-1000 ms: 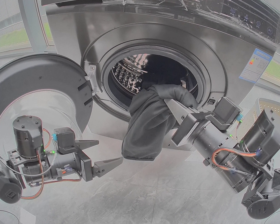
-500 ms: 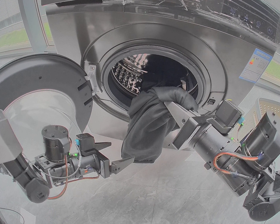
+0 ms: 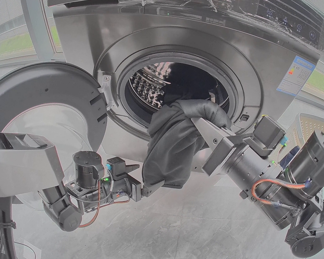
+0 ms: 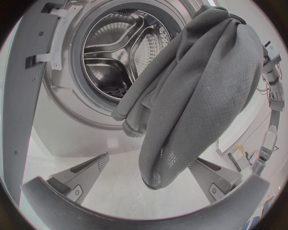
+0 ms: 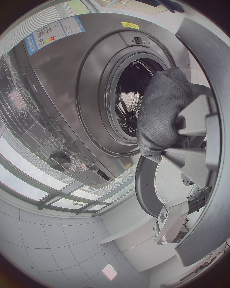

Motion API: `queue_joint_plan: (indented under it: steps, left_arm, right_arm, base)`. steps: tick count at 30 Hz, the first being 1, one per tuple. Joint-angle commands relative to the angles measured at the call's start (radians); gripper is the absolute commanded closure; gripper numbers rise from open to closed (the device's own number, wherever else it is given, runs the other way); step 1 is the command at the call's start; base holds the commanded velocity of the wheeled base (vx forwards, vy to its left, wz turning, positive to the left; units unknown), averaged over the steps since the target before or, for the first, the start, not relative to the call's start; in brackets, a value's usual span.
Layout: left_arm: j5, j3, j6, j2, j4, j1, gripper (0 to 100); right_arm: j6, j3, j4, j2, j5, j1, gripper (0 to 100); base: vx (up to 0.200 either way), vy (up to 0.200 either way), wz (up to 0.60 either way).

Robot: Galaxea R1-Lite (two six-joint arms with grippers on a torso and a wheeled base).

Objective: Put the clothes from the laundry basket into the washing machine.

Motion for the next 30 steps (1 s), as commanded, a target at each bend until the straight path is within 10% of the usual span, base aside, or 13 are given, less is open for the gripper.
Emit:
queue_joint_plan:
  steps: [1, 18, 19, 30]
  left_arm:
    - [0.0, -0.024, -0.001, 0.027, -0.016, -0.009, 0]
    - [0.0, 0.003, -0.001, 0.004, -0.082, -0.109, 0]
    - [0.001, 0.002, -0.001, 0.006, -0.085, -0.11, 100]
    - [0.021, 0.08, 0.004, -0.023, -0.148, -0.115, 100]
  right_arm:
    - [0.0, -0.001, -0.002, -0.004, 0.0, 0.002, 100]
    - [0.0, 0.006, -0.002, -0.001, 0.0, -0.003, 100]
    - [0.001, 0.006, -0.002, -0.001, 0.0, -0.002, 100]
    - [0.0, 0.012, 0.004, 0.001, 0.002, -0.025, 100]
  base:
    - [0.0, 0.0, 0.0]
    - [0.0, 0.0, 0.0]
    - [0.0, 0.0, 0.0]
    - [0.0, 0.0, 0.0]
